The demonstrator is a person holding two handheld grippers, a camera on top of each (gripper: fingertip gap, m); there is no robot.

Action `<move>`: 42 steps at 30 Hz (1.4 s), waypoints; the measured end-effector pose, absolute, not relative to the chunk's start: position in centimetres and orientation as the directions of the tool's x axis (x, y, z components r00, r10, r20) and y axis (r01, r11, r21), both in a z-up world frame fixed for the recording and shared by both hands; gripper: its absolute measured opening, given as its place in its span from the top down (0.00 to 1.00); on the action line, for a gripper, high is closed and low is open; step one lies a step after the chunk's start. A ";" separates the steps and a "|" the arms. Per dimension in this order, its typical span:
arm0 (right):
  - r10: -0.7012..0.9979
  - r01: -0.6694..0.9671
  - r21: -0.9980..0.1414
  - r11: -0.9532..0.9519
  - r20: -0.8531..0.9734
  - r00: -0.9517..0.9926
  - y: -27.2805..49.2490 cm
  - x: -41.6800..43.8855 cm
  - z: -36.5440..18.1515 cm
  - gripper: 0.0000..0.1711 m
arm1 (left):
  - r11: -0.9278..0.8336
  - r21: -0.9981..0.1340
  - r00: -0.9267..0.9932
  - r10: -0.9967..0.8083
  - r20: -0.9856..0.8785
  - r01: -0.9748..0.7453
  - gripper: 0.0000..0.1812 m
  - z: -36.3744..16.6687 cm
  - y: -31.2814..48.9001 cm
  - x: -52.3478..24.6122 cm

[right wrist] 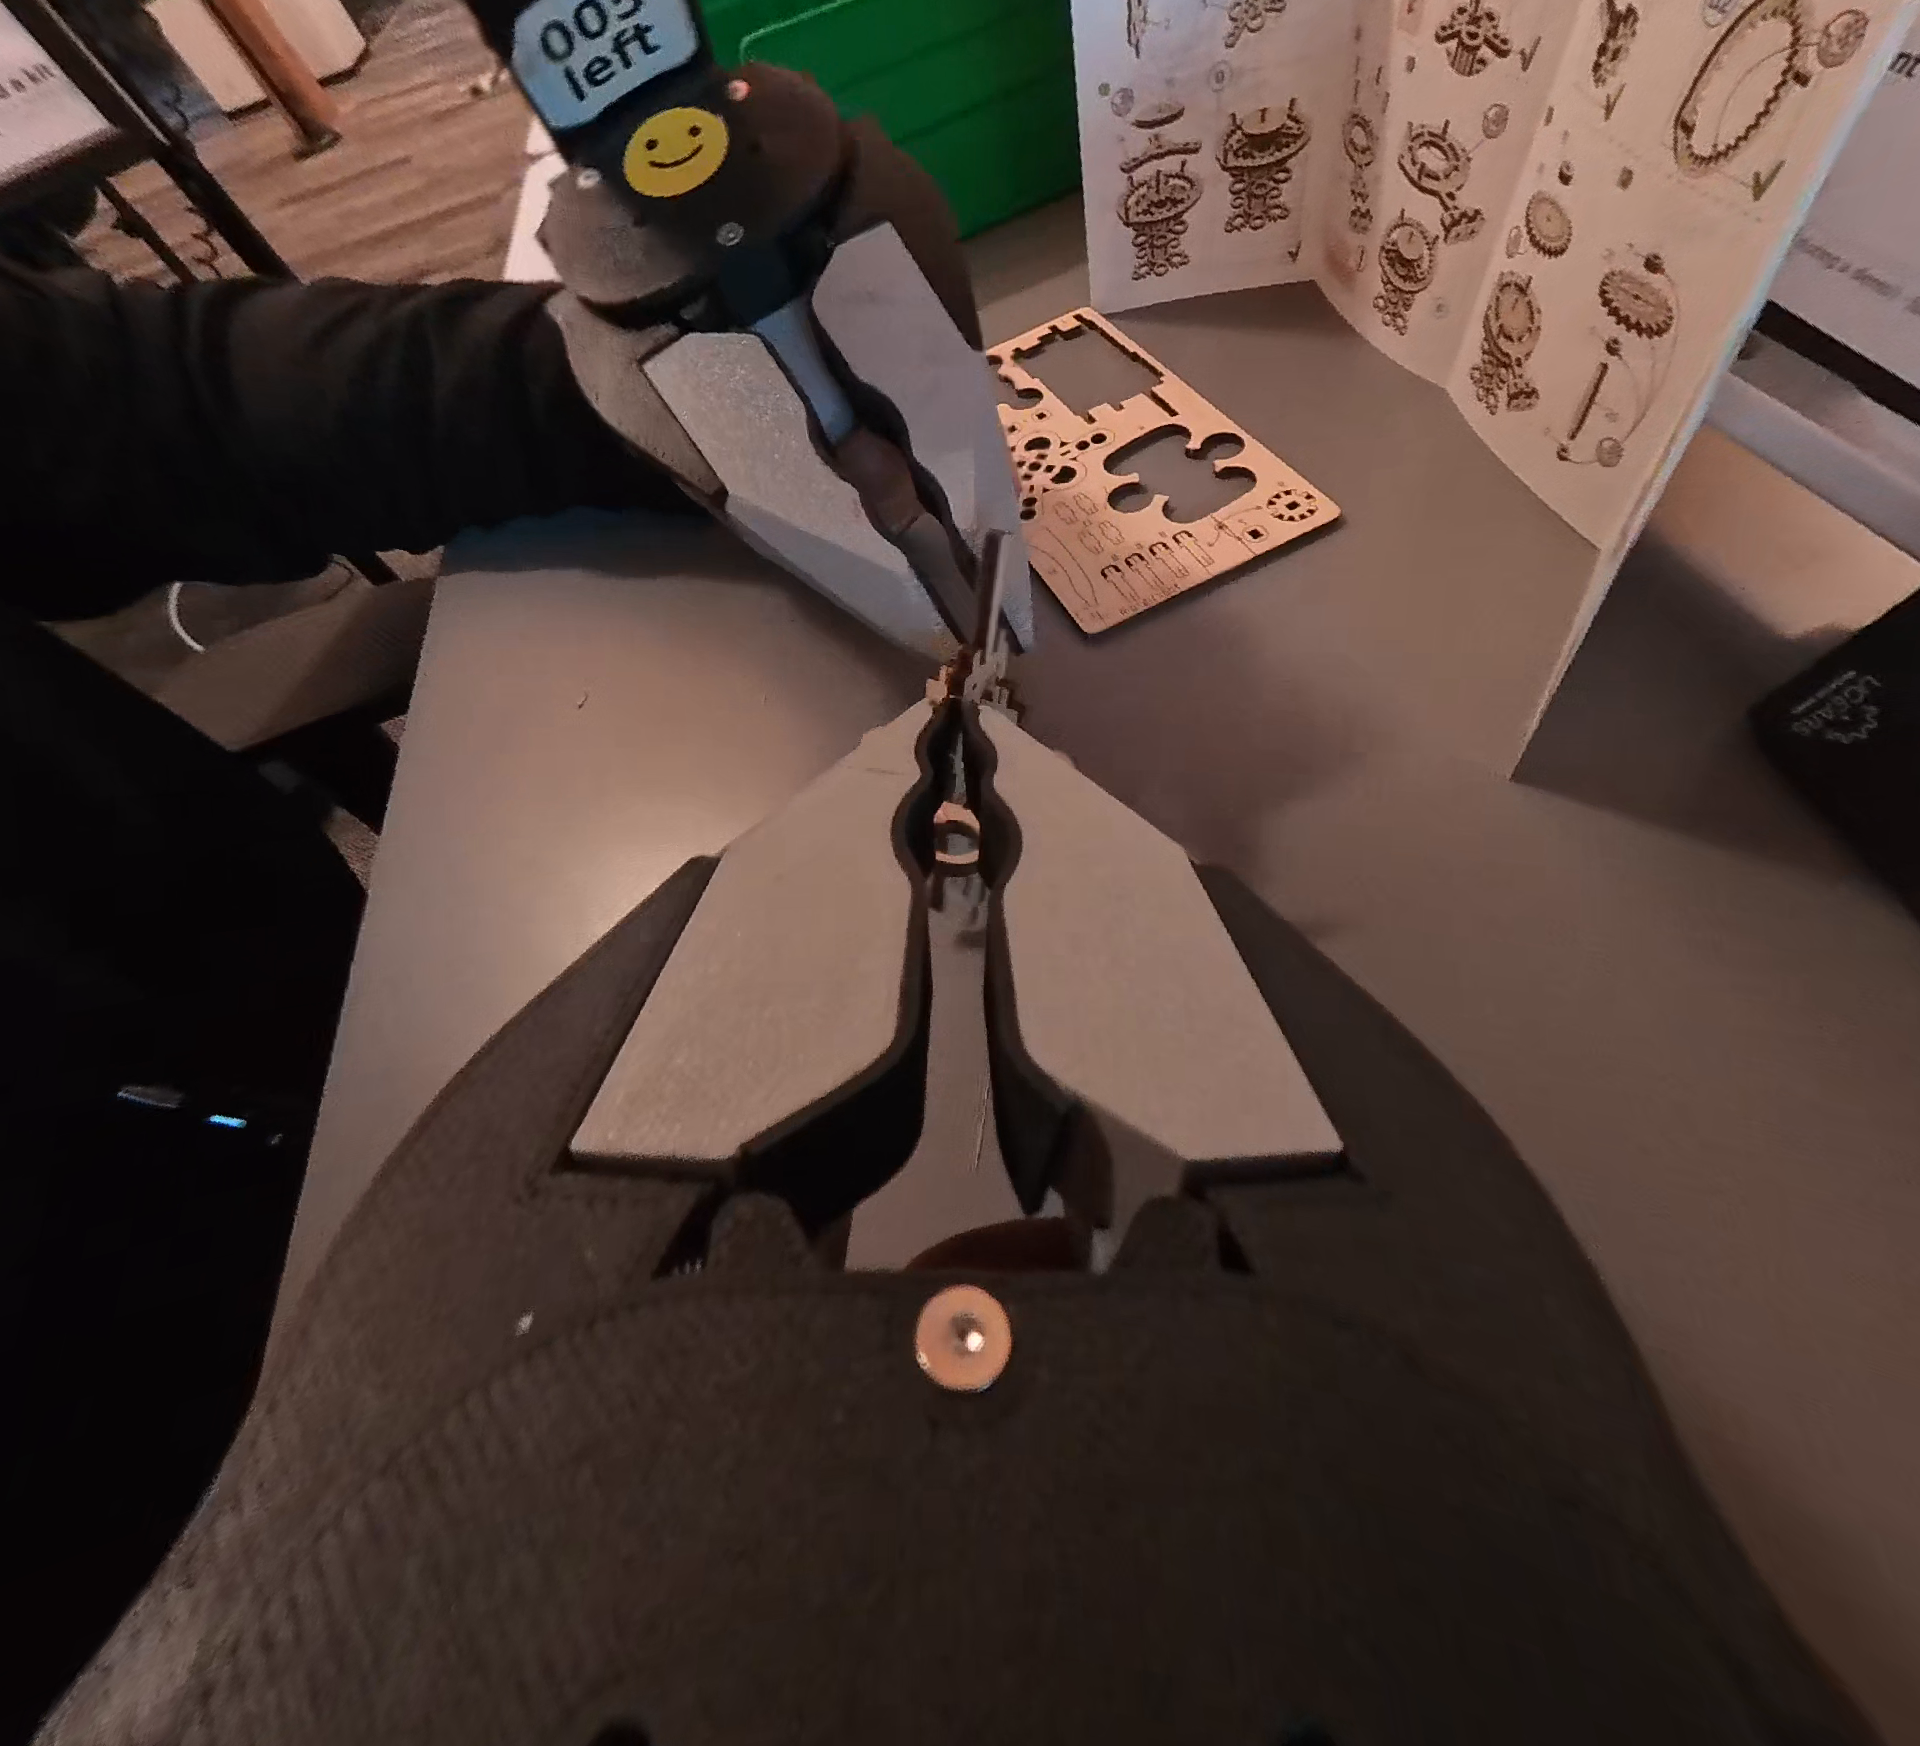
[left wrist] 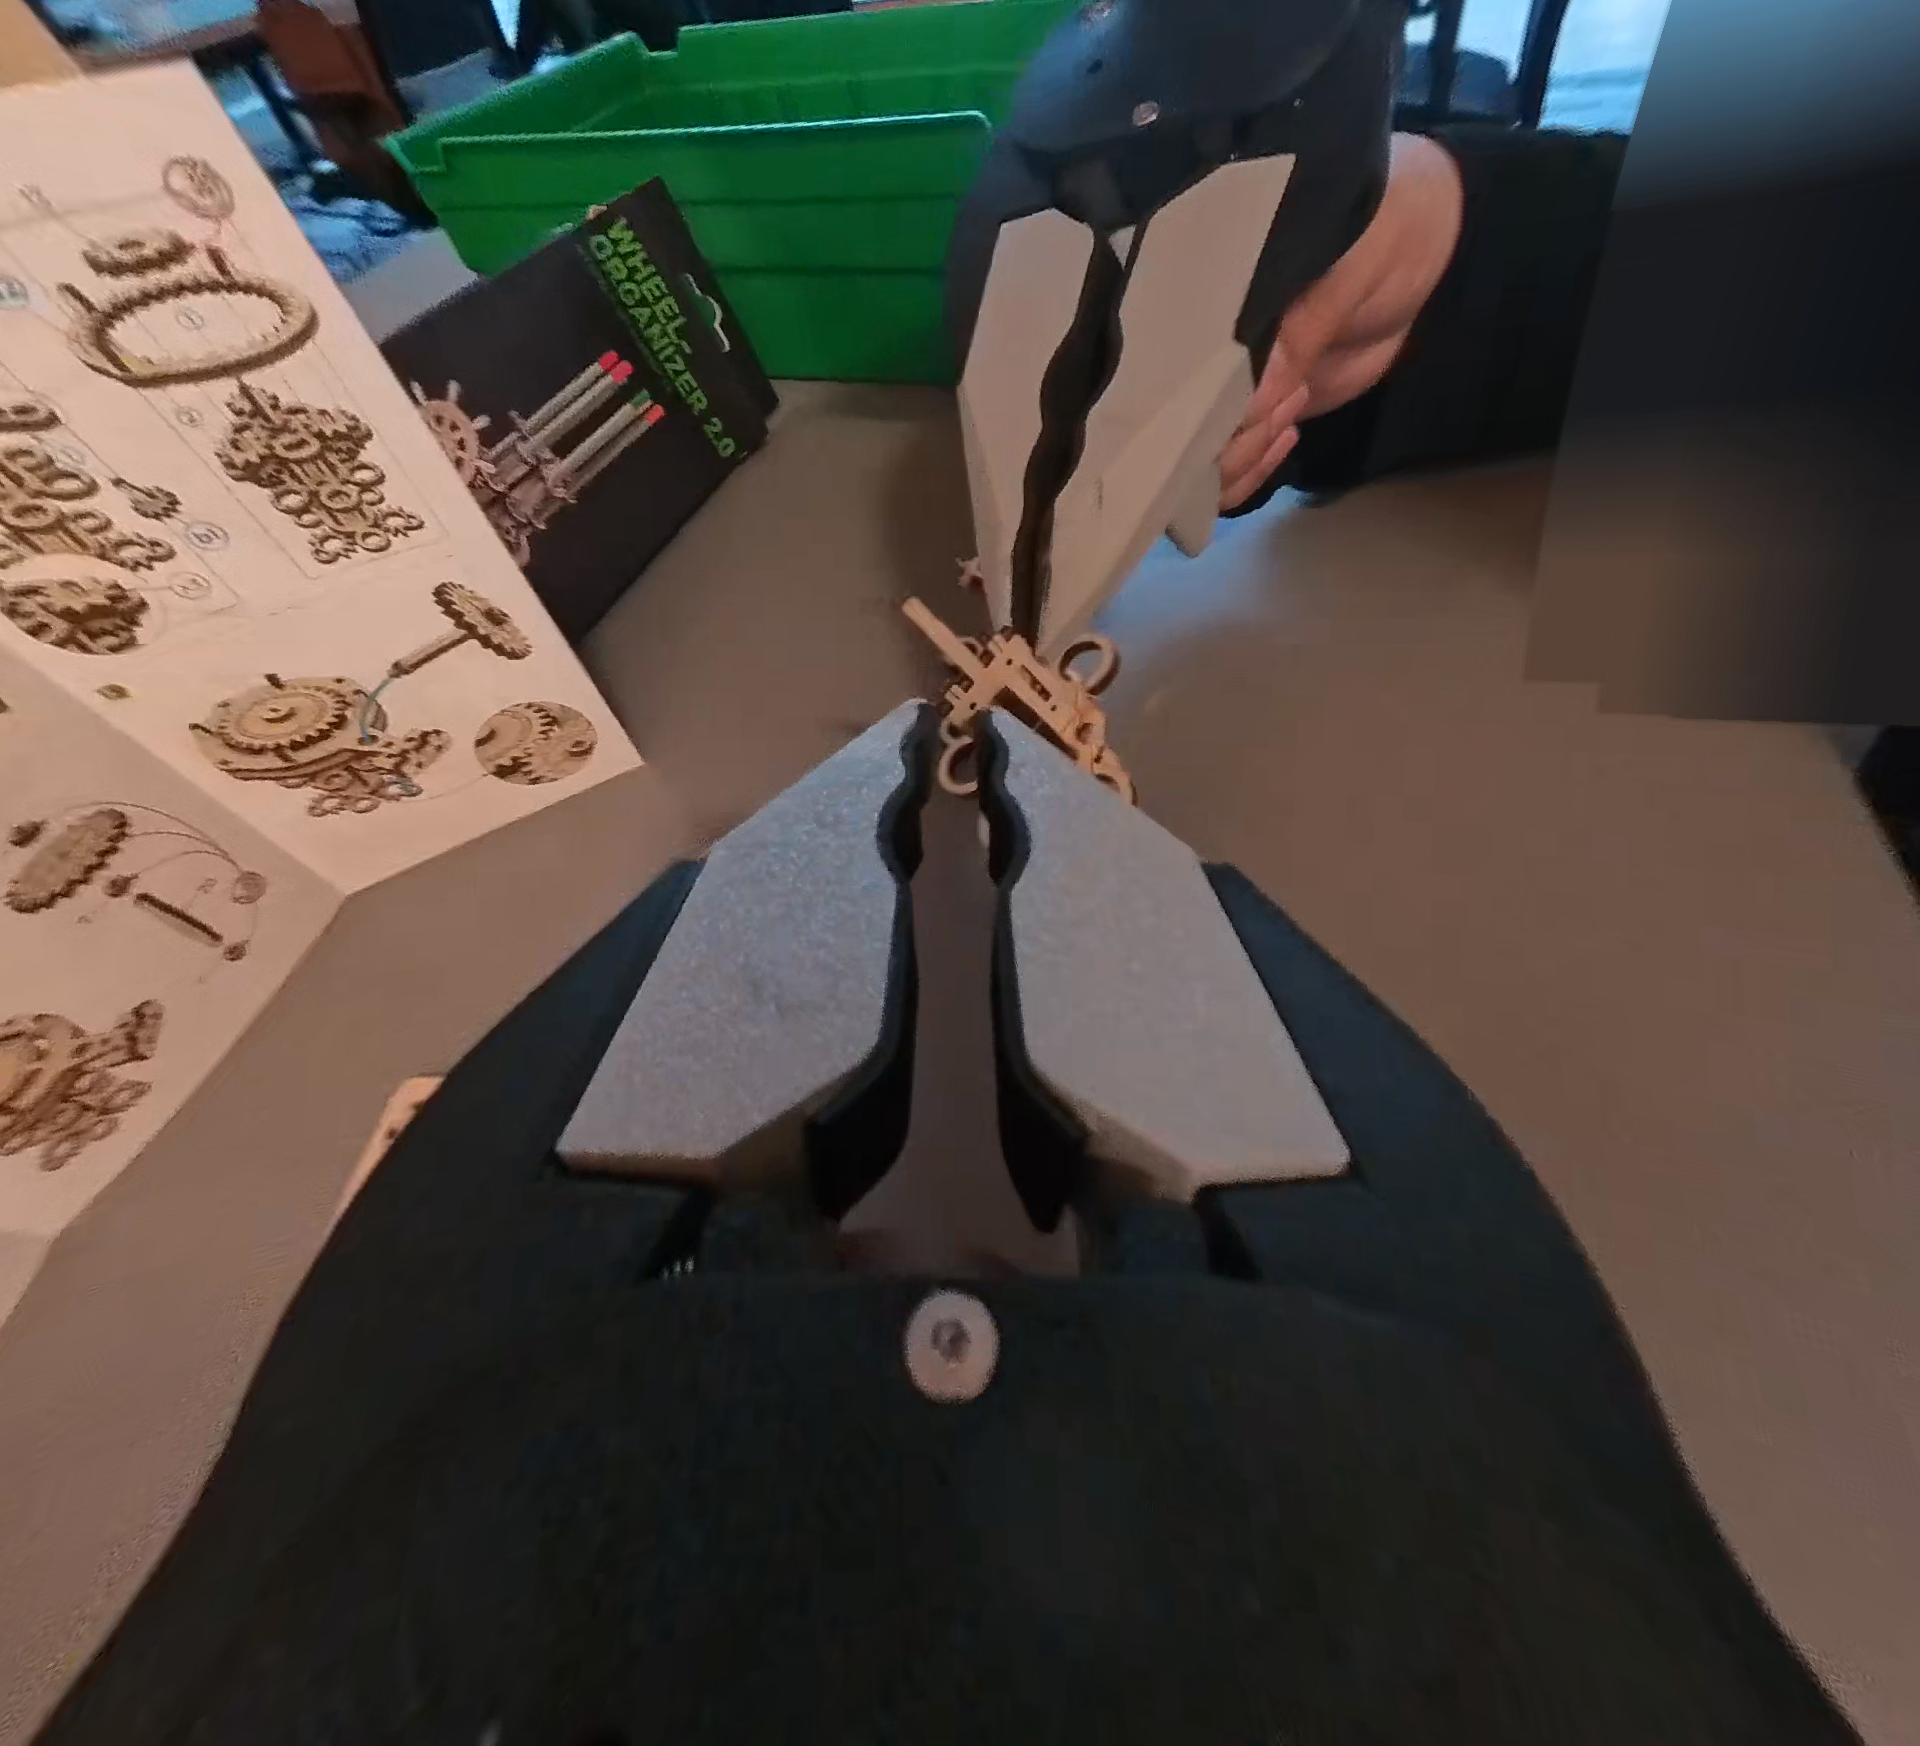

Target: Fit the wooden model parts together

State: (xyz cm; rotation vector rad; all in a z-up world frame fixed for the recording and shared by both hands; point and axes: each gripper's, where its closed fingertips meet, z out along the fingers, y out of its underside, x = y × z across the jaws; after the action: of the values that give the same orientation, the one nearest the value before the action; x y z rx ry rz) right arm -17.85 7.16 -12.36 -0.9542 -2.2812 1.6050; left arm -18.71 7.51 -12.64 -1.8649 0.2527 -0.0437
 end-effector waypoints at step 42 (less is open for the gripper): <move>0.579 0.203 -0.978 -0.045 -0.191 -0.792 7.6 -17.5 -7.3 0.92 | 0.087 -0.994 0.951 -0.307 0.038 0.068 0.83 -6.7 4.2 -18.8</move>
State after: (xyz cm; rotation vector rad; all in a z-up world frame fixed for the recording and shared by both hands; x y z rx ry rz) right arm -17.52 7.62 -7.31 -0.8342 -1.9518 1.9115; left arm -18.83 4.20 -6.68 -1.4601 0.1982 -0.2816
